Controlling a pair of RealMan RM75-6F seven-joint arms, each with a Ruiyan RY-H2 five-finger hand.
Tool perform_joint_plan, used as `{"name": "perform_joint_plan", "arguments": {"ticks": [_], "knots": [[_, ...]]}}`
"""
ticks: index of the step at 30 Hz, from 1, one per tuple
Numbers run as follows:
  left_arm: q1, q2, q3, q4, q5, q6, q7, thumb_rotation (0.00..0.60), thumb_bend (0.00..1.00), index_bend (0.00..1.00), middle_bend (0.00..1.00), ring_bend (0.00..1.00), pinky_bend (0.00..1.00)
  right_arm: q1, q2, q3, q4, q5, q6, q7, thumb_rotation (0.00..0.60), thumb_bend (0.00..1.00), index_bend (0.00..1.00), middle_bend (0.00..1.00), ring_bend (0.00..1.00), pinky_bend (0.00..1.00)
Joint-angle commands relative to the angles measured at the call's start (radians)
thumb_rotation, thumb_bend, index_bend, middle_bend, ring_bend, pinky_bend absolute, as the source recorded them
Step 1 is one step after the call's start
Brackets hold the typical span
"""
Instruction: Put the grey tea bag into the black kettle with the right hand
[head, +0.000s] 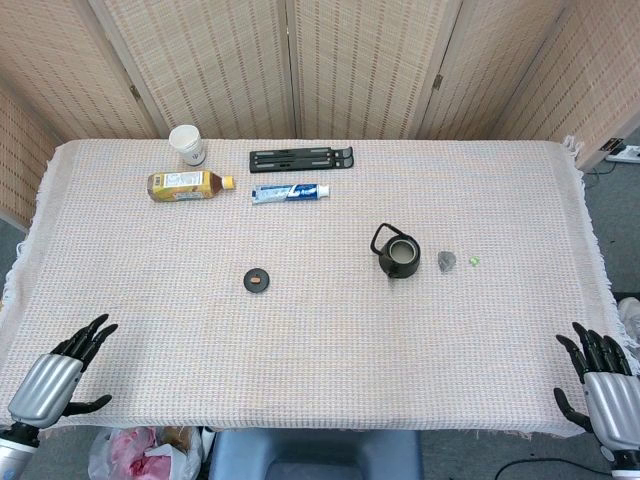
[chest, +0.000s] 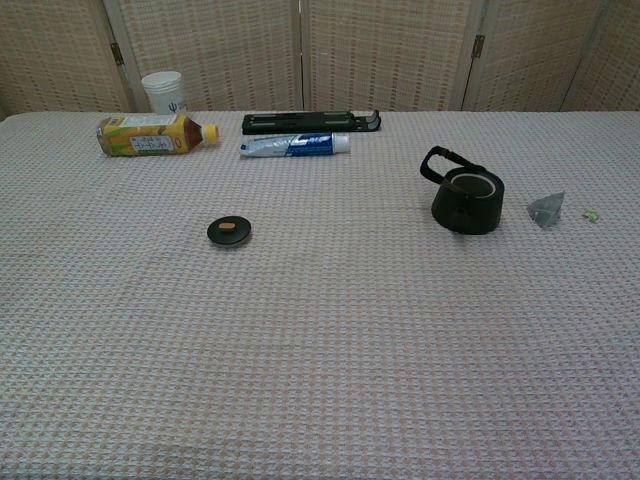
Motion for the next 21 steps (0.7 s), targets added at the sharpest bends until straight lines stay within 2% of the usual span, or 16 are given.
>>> {"name": "perform_joint_plan", "arguments": {"ticks": [1, 6, 9, 12, 17, 21], "knots": [[-0.001, 0.0, 0.001, 0.0, -0.001, -0.003, 0.001, 0.6, 0.1, 0.0, 0.01, 0.14, 0.33, 0.001, -0.001, 0.006, 0.002, 0.006, -0.009, -0.002, 0.6, 0.28, 0.14, 0.0, 0.0, 0.0], [0.0, 0.0, 0.006, -0.001, 0.014, 0.006, 0.002, 0.6, 0.1, 0.0, 0.01, 0.14, 0.33, 0.006, -0.001, 0.017, 0.006, 0.011, -0.015, 0.013, 0.6, 0.28, 0.14, 0.0, 0.0, 0.0], [-0.001, 0.005, 0.01, 0.0, 0.014, 0.0, -0.014, 0.6, 0.1, 0.0, 0.01, 0.14, 0.33, 0.024, -0.01, 0.042, 0.016, 0.027, -0.032, 0.062, 0.6, 0.29, 0.14, 0.0, 0.0, 0.0], [-0.008, 0.011, 0.01, 0.001, 0.016, -0.004, -0.036, 0.6, 0.1, 0.0, 0.01, 0.14, 0.33, 0.064, -0.017, 0.085, 0.03, 0.068, -0.079, 0.116, 0.6, 0.28, 0.14, 0.0, 0.0, 0.0], [-0.013, 0.025, 0.015, 0.004, 0.031, 0.0, -0.074, 0.6, 0.1, 0.0, 0.01, 0.14, 0.33, 0.176, 0.002, 0.191, 0.031, 0.23, -0.243, 0.14, 0.6, 0.28, 0.21, 0.0, 0.0, 0.0], [-0.015, 0.03, 0.018, 0.013, 0.041, 0.01, -0.1, 0.6, 0.1, 0.0, 0.01, 0.14, 0.33, 0.233, 0.001, 0.233, 0.04, 0.316, -0.322, 0.123, 0.6, 0.28, 0.21, 0.0, 0.0, 0.0]]}}
